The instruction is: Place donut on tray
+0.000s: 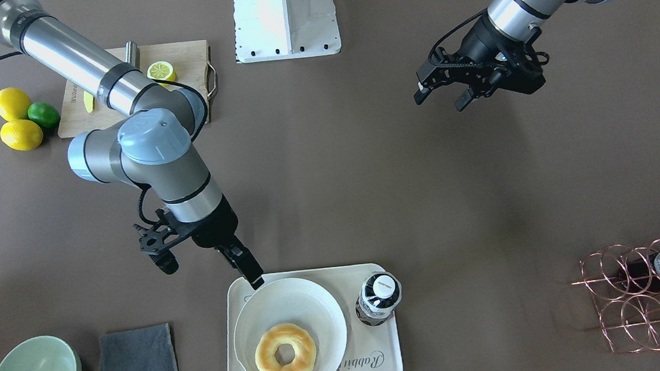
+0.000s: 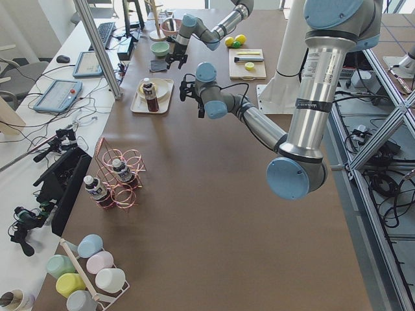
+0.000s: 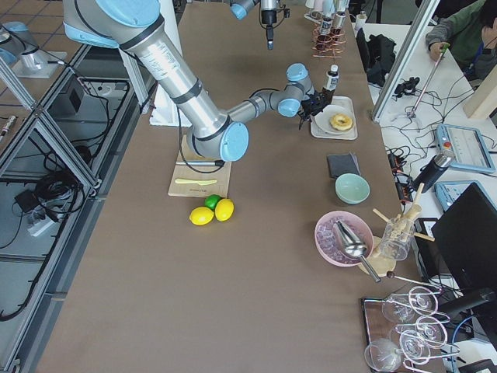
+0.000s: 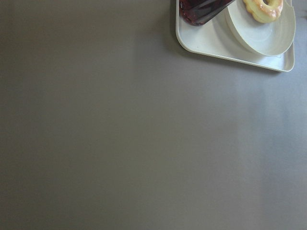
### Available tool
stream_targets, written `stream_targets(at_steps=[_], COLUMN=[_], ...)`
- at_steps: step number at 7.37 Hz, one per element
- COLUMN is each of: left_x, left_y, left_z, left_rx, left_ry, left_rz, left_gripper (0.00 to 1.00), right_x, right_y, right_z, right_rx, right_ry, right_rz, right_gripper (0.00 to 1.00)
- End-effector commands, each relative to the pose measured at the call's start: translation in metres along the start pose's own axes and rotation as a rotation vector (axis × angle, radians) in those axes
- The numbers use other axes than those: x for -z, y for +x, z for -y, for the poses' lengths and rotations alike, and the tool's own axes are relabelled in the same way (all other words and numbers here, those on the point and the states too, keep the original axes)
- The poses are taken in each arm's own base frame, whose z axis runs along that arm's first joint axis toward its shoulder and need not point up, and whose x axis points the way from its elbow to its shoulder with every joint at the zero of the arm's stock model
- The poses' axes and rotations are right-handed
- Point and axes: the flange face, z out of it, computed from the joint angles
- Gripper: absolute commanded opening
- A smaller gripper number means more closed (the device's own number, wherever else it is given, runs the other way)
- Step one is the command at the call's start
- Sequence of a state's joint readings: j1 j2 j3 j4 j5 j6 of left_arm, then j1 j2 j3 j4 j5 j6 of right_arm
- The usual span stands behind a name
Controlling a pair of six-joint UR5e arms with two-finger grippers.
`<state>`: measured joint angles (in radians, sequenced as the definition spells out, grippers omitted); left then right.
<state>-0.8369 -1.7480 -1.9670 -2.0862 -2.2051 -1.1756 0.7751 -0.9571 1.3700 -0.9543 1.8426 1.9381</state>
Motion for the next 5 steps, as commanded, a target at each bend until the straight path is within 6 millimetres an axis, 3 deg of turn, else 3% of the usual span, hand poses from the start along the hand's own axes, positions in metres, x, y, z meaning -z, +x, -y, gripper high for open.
stream_targets(at_steps=[1, 3, 5], left_x=[0.035, 0.069, 0.117], left_y=[-0.096, -0.187, -0.287], left_z=[0.006, 0.036, 0.065], left_rx=[-0.116, -0.241, -0.319], left_ry=[0.003, -0.021, -0.011], left_rz=[0.095, 0.130, 0.167], left_gripper=[0.99, 1.00, 1.00], right_x=[0.079, 0.154, 0.228], right_y=[0.115, 0.249, 0.353], right_z=[0.108, 0.187, 0.273], right_rx=[0.201, 0.426, 0.594], right_ry=[-0.033, -0.030, -0.051], right_rz=[-0.095, -0.189, -0.240], right_gripper=[1.00, 1.00, 1.00])
